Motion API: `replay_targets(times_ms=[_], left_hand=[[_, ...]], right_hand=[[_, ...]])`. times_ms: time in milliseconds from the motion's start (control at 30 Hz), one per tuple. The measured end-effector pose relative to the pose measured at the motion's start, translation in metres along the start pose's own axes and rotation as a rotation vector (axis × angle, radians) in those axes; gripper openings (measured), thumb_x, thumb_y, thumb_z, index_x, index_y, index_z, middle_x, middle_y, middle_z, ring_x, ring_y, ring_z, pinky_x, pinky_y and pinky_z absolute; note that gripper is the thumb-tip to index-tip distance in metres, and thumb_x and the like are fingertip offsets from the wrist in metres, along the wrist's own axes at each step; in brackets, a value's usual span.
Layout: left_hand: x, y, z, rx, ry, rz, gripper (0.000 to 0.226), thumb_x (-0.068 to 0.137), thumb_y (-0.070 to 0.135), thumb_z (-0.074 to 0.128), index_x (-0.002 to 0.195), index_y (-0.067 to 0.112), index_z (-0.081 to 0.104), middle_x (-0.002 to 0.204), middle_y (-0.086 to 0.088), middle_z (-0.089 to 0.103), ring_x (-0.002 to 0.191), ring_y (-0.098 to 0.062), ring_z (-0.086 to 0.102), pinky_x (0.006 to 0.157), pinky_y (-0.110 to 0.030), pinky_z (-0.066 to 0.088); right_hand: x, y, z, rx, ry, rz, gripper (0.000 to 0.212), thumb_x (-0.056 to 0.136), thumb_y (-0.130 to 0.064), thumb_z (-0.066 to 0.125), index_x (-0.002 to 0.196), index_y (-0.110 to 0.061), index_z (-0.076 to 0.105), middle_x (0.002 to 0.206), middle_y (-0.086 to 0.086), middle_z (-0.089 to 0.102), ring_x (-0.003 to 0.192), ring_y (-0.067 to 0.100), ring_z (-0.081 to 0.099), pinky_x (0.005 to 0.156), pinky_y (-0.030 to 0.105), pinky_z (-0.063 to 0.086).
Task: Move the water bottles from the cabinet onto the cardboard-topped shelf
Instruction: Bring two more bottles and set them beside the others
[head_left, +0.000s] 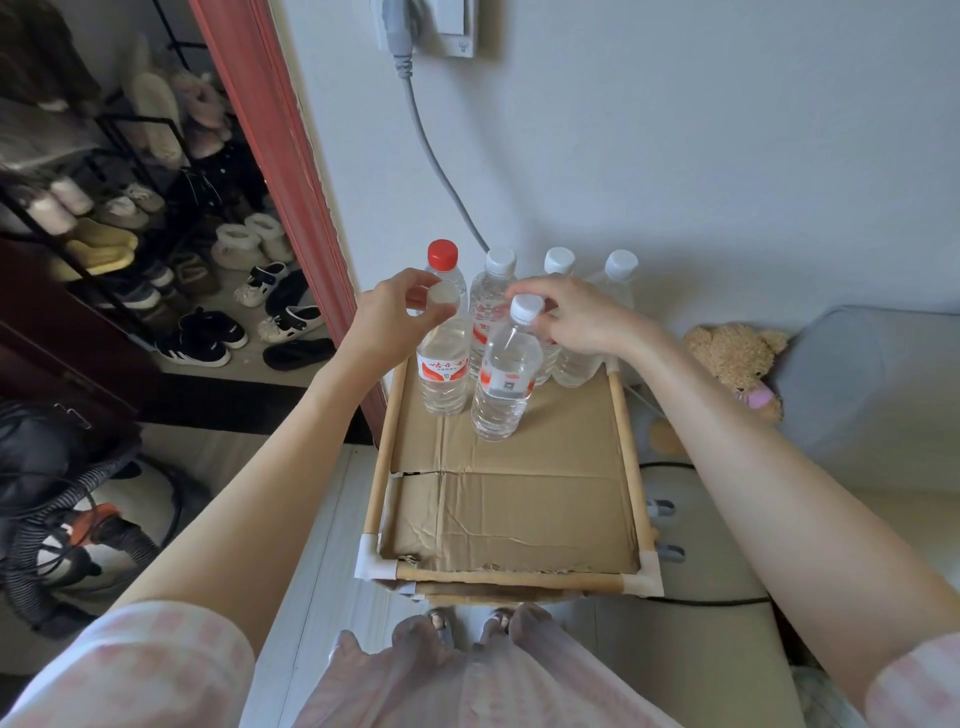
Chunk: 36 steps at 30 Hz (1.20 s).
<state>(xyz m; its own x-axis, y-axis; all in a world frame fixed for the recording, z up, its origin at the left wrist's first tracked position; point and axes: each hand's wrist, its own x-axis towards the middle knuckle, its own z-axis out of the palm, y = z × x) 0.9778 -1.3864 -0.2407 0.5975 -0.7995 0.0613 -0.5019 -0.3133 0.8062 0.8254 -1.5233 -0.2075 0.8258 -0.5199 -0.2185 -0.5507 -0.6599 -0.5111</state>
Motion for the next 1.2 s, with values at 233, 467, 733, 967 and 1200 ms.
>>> replay_targets(times_ms=[233,467,733,967,1200], left_hand=[[0.0,-0.001,0.001,0.02,0.015,0.007,0.033,0.083,0.027,0.065,0.112,0.014,0.058,0.096,0.005,0.062,0.087,-0.006,0.057,0.072,-0.01,0.037],[-0.001,0.0,0.001,0.025,0.014,0.012,0.035,0.083,0.026,0.066,0.114,0.012,0.057,0.103,-0.001,0.065,0.09,-0.007,0.057,0.079,-0.018,0.039],[0.0,0.0,0.001,0.014,0.012,0.015,0.032,0.083,0.025,0.066,0.111,0.013,0.058,0.099,0.002,0.063,0.089,-0.007,0.057,0.08,-0.019,0.039],[-0.001,-0.001,0.0,0.012,0.007,0.02,0.033,0.083,0.027,0.065,0.112,0.013,0.058,0.099,0.004,0.063,0.09,-0.007,0.057,0.081,-0.019,0.039],[-0.002,-0.003,-0.003,-0.01,-0.013,0.015,0.033,0.083,0.028,0.065,0.112,0.015,0.057,0.097,0.005,0.063,0.091,-0.006,0.058,0.082,-0.018,0.039]], right_hand=[[-0.003,-0.013,0.014,-0.046,0.062,-0.056,0.034,0.08,-0.034,0.066,0.112,-0.026,0.057,0.106,0.001,0.04,0.097,0.018,0.046,0.083,0.027,0.034],[0.004,-0.007,0.015,-0.013,0.149,-0.108,0.039,0.084,-0.008,0.059,0.122,-0.018,0.056,0.114,0.005,0.047,0.107,0.02,0.049,0.082,0.014,0.028],[0.002,-0.006,0.004,-0.084,0.128,0.002,0.034,0.083,-0.019,0.062,0.117,-0.02,0.059,0.116,0.009,0.06,0.106,0.024,0.053,0.078,0.024,0.036],[0.006,-0.01,0.013,-0.016,0.175,-0.004,0.035,0.085,-0.014,0.06,0.118,-0.021,0.059,0.11,0.013,0.063,0.101,0.026,0.057,0.076,0.024,0.037],[0.009,-0.017,0.015,-0.015,0.191,-0.044,0.034,0.084,-0.009,0.058,0.116,-0.02,0.061,0.107,0.011,0.065,0.098,0.026,0.057,0.085,0.035,0.046]])
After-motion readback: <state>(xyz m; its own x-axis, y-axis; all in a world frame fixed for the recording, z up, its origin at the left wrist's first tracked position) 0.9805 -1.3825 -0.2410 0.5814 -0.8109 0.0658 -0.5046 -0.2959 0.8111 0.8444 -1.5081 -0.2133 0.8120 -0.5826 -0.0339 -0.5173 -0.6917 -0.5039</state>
